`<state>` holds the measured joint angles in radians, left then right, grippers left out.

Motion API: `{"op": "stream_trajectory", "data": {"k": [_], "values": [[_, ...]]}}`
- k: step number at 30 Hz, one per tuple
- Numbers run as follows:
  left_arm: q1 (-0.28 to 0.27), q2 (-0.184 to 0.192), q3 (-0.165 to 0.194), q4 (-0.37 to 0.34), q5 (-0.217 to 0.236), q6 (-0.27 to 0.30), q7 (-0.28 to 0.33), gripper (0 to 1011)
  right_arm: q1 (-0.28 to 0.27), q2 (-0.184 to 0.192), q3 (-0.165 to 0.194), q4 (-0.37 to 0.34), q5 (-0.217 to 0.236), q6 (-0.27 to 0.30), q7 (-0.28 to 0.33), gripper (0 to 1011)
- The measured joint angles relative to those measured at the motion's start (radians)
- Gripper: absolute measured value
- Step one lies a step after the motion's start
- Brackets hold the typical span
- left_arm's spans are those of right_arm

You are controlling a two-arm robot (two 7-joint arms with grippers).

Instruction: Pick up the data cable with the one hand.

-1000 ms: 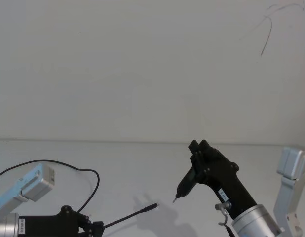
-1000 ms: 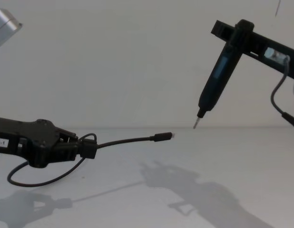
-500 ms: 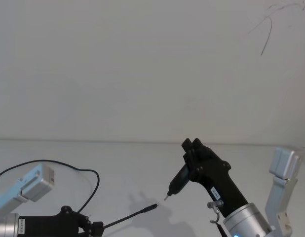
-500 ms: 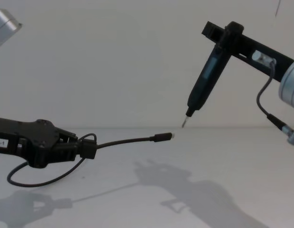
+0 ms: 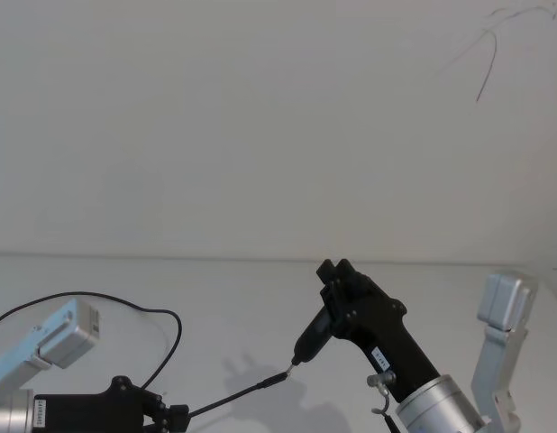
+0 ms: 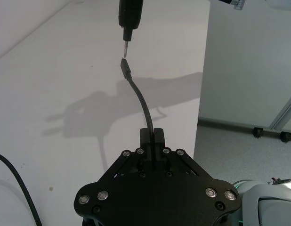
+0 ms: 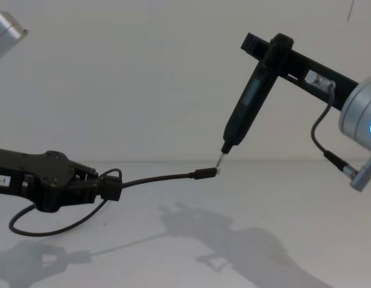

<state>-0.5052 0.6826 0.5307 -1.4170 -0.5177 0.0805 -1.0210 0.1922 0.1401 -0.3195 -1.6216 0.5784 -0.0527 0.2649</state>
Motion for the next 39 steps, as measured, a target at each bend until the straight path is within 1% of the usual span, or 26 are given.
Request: {"op": "stream_trajectory", "data": {"k": [13,28,39], "values": [[0.0,0.0,0.0,0.0,0.0,0.0,0.0,40,0.008,0.009,-0.017,0.023,0.005,-0.004,0.009,251],[0.0,0.0,0.0,0.0,0.0,0.0,0.0,40,0.023,0.008,-0.014,0.054,0.006,-0.016,0.014,251],[0.0,0.0,0.0,0.0,0.0,0.0,0.0,40,0.04,0.009,-0.016,0.08,-0.001,-0.03,0.032,251]]}}
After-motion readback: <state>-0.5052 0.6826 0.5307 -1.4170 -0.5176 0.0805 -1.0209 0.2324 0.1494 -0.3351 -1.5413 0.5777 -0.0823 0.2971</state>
